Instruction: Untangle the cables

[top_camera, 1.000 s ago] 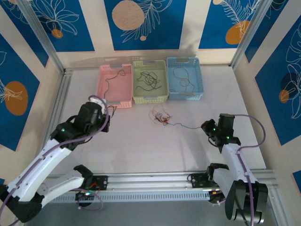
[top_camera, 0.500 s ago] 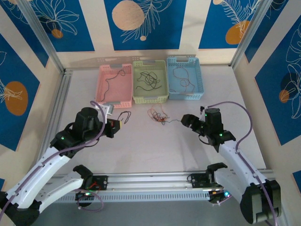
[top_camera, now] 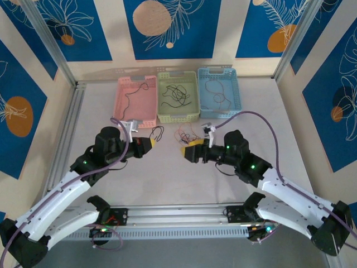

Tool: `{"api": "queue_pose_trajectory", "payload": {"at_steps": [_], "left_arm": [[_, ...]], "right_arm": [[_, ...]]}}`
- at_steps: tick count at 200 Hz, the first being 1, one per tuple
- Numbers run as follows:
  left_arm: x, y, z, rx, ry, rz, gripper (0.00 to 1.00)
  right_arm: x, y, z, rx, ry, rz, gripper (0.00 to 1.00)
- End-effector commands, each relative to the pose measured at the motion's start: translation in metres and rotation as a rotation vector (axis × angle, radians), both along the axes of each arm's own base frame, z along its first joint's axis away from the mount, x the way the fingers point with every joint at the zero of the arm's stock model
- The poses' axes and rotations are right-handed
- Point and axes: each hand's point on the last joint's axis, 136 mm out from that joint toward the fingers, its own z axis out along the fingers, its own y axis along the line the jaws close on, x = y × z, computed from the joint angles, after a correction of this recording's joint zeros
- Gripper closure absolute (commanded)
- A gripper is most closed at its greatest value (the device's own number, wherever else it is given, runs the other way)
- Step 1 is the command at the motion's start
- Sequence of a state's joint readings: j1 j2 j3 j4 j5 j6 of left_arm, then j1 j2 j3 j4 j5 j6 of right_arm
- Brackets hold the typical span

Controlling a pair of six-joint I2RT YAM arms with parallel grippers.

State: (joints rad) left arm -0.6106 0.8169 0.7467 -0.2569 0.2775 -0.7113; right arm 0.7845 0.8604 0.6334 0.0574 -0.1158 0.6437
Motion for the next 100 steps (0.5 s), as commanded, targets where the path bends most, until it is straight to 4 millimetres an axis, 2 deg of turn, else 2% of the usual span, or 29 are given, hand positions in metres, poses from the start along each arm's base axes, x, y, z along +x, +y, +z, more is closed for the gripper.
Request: {"api": "queue_pose_trajectory", "payload": {"at_steps": [1,28,69,100], "left_arm": [[0.0,-0.01,0.016,-0.101,-0.017,-0.028,1.0],[0.0,-0.014,0.018,-0.142,-0.01,-0.039,1.0],[-0.003,-0.016,0.023,-0.177,-0.013,-0.053,1.0],[-0.006,-0.018,0.028,-0.202,-0.021,-0.07,1.0]], "right_arm": [[-0.001,0.025,0.041,0.11,-0.076,0.043,0.27],[0.007,0.047,0.049,0.111,-0.066,0.035,0.28],[0.027,0.059,0.054,0.126,-0.027,-0.014,0.33],[0.036,0.067,0.048,0.106,0.019,-0.021,0.37]]}}
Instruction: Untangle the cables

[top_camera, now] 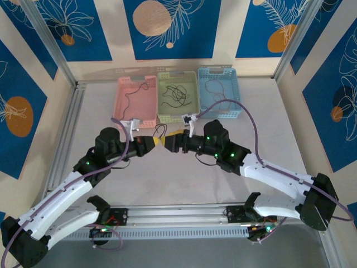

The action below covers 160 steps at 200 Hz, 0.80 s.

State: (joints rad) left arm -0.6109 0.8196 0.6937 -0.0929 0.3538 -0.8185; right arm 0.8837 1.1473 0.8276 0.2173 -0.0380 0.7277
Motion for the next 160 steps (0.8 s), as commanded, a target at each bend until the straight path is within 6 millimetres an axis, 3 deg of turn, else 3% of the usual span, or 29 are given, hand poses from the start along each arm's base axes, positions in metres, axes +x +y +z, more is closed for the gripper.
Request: {"api": "queue_pose_trajectory", "payload": {"at_steps": [1,41,65,113,160], "left_arm": [[-0.005,-0.003,0.016,-0.062,-0.033,-0.03,1.0],[-0.006,-0.003,0.018,-0.064,-0.039,-0.036,1.0],[-0.009,-0.005,0.021,-0.072,-0.047,-0.057,1.0],[-0.013,0.003,0.019,-0.016,-0.068,-0.046,1.0],[-0.015,0.012,0.016,0.074,-0.09,-0.031,1.0]], "right_arm": [[0.009,0.004,0.016,0.036,0.002,-0.027,0.37],[0.011,0.011,0.011,0.016,0.027,-0.005,0.59],[0.019,0.008,0.009,0.011,0.043,-0.025,0.67],[0.026,-0.005,0.001,-0.055,0.061,-0.062,0.99],[0.034,-0.046,-0.007,-0.206,0.003,-0.212,1.0]]}}
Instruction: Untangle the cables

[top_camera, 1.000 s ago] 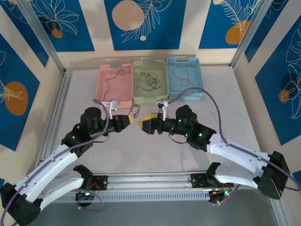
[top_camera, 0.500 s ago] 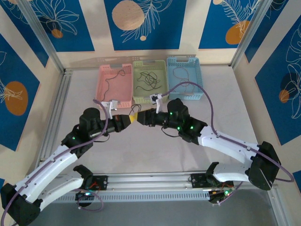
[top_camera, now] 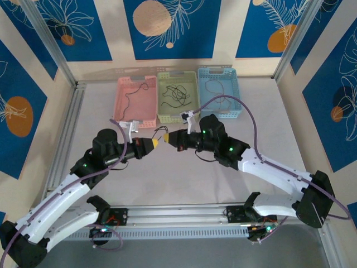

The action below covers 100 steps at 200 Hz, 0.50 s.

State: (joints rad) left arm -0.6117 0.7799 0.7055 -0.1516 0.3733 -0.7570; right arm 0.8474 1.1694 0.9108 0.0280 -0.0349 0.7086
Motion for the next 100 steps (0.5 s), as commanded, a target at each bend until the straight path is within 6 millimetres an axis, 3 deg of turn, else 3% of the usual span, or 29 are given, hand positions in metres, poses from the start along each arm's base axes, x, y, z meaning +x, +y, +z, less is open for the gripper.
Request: {"api": "queue_pose_trajectory", "payload": {"at_steps": [1,12,18,41,53,75,100], "left_arm": [[-0.004,0.008,0.012,0.043,-0.051,0.005,1.0],[-0.005,0.008,0.011,0.049,-0.052,0.002,1.0],[-0.005,0.008,0.011,0.05,-0.054,-0.003,1.0],[-0.006,0.007,0.008,0.071,-0.054,-0.02,1.0],[-0.007,0.007,0.008,0.103,-0.059,-0.032,1.0],[-0.008,0.012,0.008,0.193,-0.075,-0.047,1.0],[-0.011,0.02,0.005,0.311,-0.087,-0.07,1.0]], "right_arm": [[0.022,-0.037,0.004,-0.11,-0.07,-0.171,1.0],[0.02,-0.04,0.005,-0.112,-0.076,-0.168,1.0],[0.018,-0.04,0.006,-0.108,-0.081,-0.153,0.95],[0.01,-0.037,0.018,-0.129,-0.149,-0.081,0.57],[0.009,-0.041,0.025,-0.174,-0.201,-0.071,0.45],[0.004,-0.049,0.046,-0.229,-0.316,-0.037,0.38],[-0.014,-0.039,0.058,-0.275,-0.398,0.116,0.36]]}}
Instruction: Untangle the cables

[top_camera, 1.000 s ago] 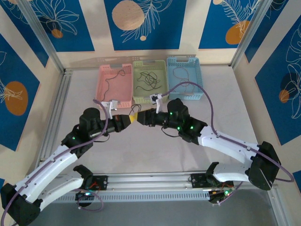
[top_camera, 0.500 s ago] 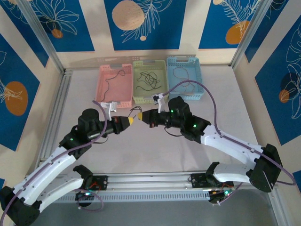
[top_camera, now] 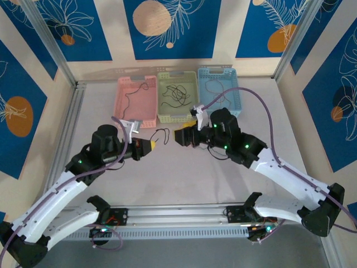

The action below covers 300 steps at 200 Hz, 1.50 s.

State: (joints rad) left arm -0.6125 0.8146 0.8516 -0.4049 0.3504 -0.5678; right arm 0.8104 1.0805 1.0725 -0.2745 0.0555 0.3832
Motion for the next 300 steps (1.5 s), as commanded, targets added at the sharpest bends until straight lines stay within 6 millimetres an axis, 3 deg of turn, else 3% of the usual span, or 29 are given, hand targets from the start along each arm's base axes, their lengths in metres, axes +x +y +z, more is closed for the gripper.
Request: {"api": "queue_pose_trajectory", "payload": {"at_steps": [1,33,67,105,131,146,172,206,240,274,300], "left_arm": [[-0.004,0.012,0.002,0.134,-0.046,-0.028,1.0],[-0.008,0.015,-0.003,0.224,-0.026,-0.068,1.0],[-0.012,0.016,-0.003,0.25,-0.016,-0.093,1.0],[-0.015,0.017,-0.007,0.254,-0.009,-0.101,1.0],[-0.016,0.017,-0.01,0.25,-0.005,-0.099,1.0],[-0.016,0.017,-0.012,0.25,-0.004,-0.099,1.0],[-0.018,0.019,-0.017,0.256,0.002,-0.099,1.0],[-0.019,0.025,-0.026,0.259,0.01,-0.062,1.0],[-0.025,0.028,-0.033,0.197,0.025,-0.024,1.0],[-0.033,0.033,-0.036,0.134,0.037,0.008,1.0],[-0.037,0.034,-0.038,0.05,0.042,0.039,1.0]], "right_arm": [[-0.018,0.001,0.018,-0.098,-0.125,0.138,0.36],[-0.026,0.026,0.008,-0.281,-0.228,0.233,0.35],[-0.01,0.053,-0.006,-0.469,-0.369,0.252,0.33],[0.01,0.068,-0.015,-0.535,-0.394,0.223,0.36],[0.005,0.075,-0.014,-0.475,-0.38,0.244,0.55],[0.002,0.077,-0.015,-0.444,-0.36,0.25,0.74],[0.002,0.075,-0.017,-0.423,-0.324,0.235,0.95],[0.024,0.052,-0.003,-0.273,-0.23,0.055,1.0],[0.055,0.005,0.003,-0.005,-0.021,-0.188,1.0],[0.086,-0.053,-0.021,0.192,0.2,-0.477,1.0],[0.093,-0.091,-0.047,0.412,0.368,-0.689,1.0]]}}
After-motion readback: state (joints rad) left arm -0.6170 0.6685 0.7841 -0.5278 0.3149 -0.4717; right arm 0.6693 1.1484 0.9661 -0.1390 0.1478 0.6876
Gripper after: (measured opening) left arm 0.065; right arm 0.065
